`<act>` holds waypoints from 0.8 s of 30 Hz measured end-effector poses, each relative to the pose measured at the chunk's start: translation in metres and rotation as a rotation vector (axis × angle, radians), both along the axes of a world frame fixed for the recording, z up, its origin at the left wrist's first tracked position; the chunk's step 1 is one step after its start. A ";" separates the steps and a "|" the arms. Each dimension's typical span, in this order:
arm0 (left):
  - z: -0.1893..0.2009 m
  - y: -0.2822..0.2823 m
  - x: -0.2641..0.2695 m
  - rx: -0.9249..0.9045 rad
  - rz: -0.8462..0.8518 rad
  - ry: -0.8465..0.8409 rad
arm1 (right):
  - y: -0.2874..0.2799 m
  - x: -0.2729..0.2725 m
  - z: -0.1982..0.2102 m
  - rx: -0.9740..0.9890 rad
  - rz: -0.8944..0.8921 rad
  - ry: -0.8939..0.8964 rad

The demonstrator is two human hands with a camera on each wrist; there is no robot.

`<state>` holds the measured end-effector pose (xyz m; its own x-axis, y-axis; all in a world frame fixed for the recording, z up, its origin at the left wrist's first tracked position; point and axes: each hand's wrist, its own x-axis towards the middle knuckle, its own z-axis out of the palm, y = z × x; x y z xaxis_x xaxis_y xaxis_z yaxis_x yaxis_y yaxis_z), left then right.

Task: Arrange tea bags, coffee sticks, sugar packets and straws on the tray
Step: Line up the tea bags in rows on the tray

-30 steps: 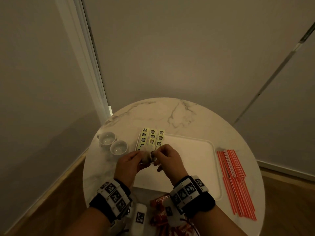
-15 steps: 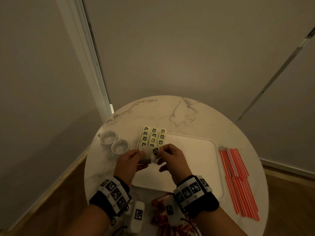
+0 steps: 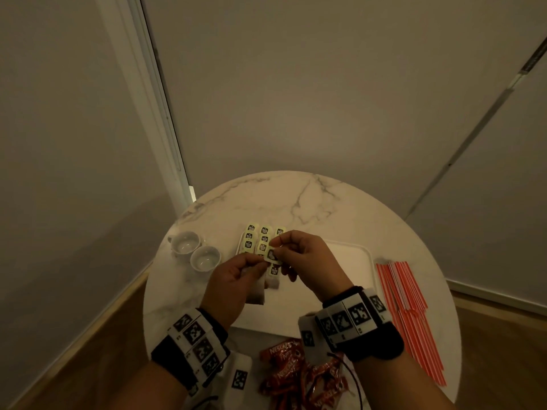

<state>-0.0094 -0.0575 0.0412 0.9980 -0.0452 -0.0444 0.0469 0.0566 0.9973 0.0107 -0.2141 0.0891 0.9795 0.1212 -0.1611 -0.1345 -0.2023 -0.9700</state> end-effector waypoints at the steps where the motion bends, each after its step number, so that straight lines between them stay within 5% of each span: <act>1: 0.001 0.002 0.000 0.052 0.016 -0.035 | -0.003 -0.002 0.003 -0.042 0.018 -0.024; 6: 0.007 0.002 -0.001 0.072 0.029 -0.067 | -0.008 -0.016 0.014 -0.010 -0.020 -0.073; 18: 0.014 0.005 -0.011 0.445 0.103 -0.225 | -0.018 -0.033 0.016 0.046 -0.094 0.047; 24: 0.021 0.013 -0.017 0.269 0.045 -0.103 | -0.030 -0.038 0.025 0.337 -0.038 0.123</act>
